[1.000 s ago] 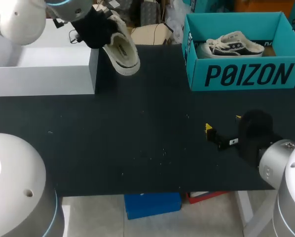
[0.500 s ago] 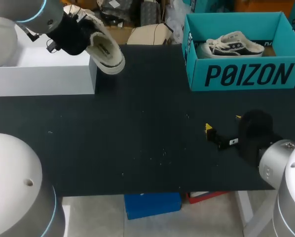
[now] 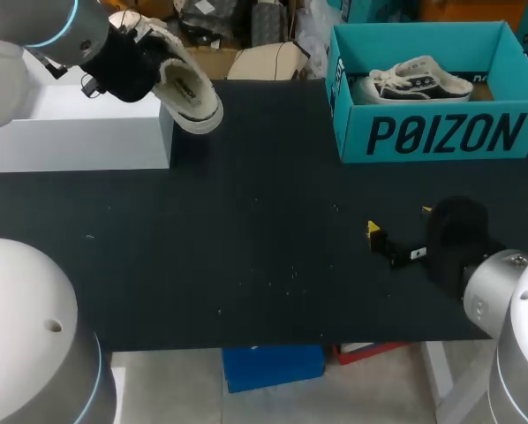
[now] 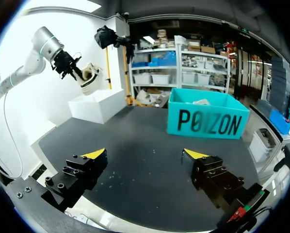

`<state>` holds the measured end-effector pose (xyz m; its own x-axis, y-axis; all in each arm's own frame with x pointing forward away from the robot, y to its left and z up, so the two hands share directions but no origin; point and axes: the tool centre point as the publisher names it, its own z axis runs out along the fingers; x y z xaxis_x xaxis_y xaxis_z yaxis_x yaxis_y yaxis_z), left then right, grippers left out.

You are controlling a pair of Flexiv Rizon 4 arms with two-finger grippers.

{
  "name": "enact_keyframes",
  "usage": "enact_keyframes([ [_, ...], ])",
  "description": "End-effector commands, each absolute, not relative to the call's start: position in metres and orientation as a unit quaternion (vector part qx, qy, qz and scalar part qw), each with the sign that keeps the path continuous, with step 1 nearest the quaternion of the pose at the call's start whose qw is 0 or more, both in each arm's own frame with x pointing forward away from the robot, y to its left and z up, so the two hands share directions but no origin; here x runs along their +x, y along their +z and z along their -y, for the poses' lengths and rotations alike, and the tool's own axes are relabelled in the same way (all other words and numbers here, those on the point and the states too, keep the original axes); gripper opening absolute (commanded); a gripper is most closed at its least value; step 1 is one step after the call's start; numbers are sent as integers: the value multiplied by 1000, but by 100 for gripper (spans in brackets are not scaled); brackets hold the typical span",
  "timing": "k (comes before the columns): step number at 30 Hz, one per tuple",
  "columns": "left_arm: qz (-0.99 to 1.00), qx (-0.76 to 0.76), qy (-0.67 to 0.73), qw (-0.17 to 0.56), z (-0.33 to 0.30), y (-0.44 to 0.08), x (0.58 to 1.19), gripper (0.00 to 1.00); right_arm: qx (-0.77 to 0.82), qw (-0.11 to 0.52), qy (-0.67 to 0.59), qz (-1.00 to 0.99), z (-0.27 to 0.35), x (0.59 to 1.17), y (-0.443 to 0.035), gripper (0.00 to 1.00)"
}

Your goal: Take the shoe out of the shoebox, open the shoe tongue, remove and reinsert the insole, then place the shoe into the shoebox

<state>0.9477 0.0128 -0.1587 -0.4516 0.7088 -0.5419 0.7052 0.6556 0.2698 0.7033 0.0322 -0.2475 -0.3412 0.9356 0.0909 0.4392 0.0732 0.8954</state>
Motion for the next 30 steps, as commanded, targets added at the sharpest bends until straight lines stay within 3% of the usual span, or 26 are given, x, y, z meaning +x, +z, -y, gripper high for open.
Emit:
enact_keyframes([
  [1,-851,415,3,321,-13,-158,948,0,512,280,449,-677,-39,701,-246,100],
  [16,-943,216,-1,254,-119,-154,995,0,512,280,449,-677,-39,701,-246,100],
  [30,-976,79,-1,201,-185,-194,1036,0,512,280,449,-677,-39,701,-246,100],
])
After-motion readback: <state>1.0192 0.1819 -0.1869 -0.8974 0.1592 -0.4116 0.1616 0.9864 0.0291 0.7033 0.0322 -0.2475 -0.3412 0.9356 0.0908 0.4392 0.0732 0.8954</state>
